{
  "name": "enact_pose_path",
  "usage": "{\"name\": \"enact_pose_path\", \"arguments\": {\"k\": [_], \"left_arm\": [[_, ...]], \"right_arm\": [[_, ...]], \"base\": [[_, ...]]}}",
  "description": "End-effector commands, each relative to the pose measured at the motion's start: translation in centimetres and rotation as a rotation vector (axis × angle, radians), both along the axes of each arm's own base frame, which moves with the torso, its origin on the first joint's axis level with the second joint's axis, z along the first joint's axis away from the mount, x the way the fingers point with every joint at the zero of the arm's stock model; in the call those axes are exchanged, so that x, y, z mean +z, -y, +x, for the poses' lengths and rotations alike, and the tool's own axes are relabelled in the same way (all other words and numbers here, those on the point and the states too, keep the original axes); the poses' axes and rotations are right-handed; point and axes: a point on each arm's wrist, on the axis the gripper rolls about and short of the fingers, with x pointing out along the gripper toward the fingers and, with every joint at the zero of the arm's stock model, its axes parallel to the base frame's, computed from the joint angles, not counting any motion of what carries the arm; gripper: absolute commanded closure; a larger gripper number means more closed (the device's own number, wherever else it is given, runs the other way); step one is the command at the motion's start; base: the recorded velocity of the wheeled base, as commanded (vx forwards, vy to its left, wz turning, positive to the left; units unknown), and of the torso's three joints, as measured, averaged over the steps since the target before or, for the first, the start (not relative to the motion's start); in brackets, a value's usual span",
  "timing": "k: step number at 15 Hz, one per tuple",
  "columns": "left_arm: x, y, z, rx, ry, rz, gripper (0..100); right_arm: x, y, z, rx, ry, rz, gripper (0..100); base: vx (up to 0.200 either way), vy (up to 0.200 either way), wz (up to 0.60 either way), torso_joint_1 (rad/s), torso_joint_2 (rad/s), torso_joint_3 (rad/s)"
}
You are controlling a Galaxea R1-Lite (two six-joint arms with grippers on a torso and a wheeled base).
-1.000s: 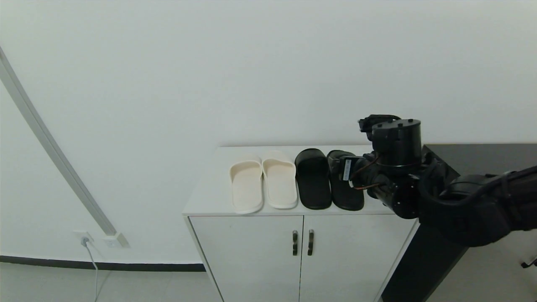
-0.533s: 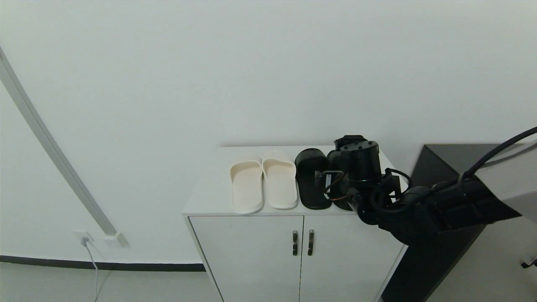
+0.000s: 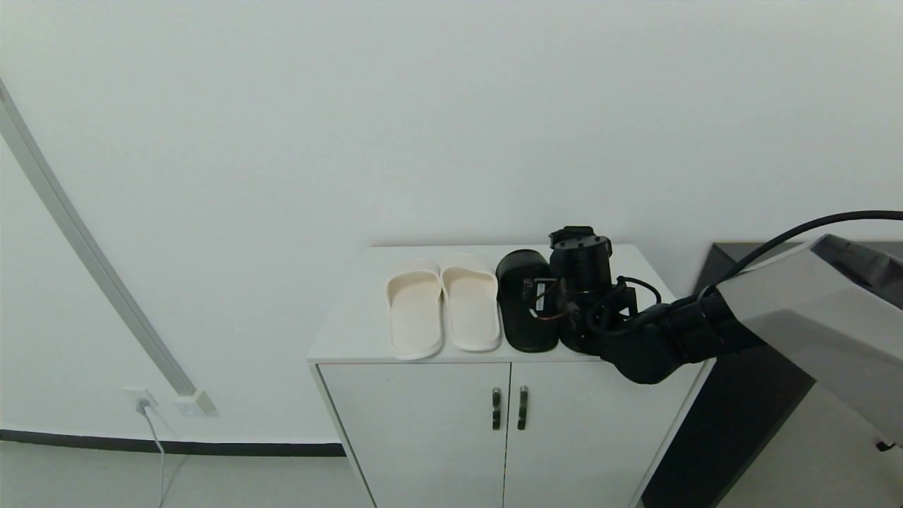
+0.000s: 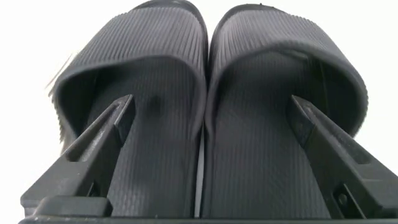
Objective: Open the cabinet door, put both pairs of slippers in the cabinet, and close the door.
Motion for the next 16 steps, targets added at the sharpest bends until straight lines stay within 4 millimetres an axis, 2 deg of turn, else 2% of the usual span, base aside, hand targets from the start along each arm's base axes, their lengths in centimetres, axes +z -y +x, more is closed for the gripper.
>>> {"name": "enact_pose_path", "arguments": {"k": [1,7,8,11,16], "left_arm": [[0.0,0.0,0.0,0.001,0.0,0.0,100],[0.0,0.0,0.0,-0.001,0.0,0.0,100],[0.0,0.0,0.0,-0.001,0.0,0.0,100],[0.0,0.0,0.0,-0.001,0.0,0.0,100],[0.0,0.0,0.0,-0.001,-0.002,0.0,100]], "right_arm": [[-0.8,-0.4,1.0,0.0,0.003,-0.018,0],[-1.3,-0.3,3.6,-0.03,0.036,-0.009,0],[-1.4,-0.3,3.8,-0.033,0.038,-0.007,100],[-1.3,-0.3,3.9,-0.036,0.045,-0.003,100],[0.1,0.0,3.5,-0.031,0.081,-0.015,100]], "base": [[0.0,0.0,0.0,0.0,0.0,0.0],[0.0,0.0,0.0,0.0,0.0,0.0],[0.0,0.0,0.0,0.0,0.0,0.0],[0.0,0.0,0.0,0.0,0.0,0.0],[0.0,0.0,0.0,0.0,0.0,0.0]]}}
